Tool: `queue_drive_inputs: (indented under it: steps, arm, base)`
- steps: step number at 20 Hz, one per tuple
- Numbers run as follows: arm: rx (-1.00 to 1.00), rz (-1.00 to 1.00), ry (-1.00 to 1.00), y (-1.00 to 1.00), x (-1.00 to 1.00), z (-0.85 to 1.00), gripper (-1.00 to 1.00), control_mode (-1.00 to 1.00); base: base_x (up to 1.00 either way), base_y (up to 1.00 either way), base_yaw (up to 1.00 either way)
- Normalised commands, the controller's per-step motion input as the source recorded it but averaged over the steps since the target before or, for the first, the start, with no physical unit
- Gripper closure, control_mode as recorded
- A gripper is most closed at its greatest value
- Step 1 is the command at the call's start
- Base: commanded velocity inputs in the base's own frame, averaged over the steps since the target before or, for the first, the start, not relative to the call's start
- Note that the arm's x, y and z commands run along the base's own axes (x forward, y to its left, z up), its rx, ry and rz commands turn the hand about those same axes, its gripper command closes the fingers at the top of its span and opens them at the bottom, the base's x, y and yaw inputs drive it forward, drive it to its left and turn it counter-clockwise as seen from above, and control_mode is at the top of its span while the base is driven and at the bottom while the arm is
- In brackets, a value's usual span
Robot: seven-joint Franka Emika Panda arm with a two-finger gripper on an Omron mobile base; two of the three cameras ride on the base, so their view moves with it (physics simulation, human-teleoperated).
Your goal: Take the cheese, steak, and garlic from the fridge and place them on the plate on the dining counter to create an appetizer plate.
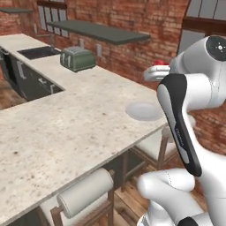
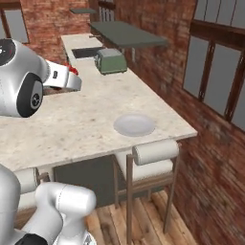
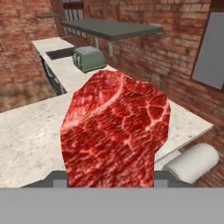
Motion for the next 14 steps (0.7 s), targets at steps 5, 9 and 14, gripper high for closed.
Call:
queue_drive_inputs:
  steps: [5,9,14]
  arm:
    - [0.00,0.00,0.00,0.00,0.00,0.00,1.00,1.00]
    - [0.00,0.00,0.00,0.00,0.00,0.00,1.00,1.00]
    - [0.00,0.00,0.00,0.00,0.00,0.00,1.00,1.00]
  base:
    - [0.45,-0.99,0.40]
    - [0.02,-1.00,0.36]
    - [0.17,-0.79,0.33]
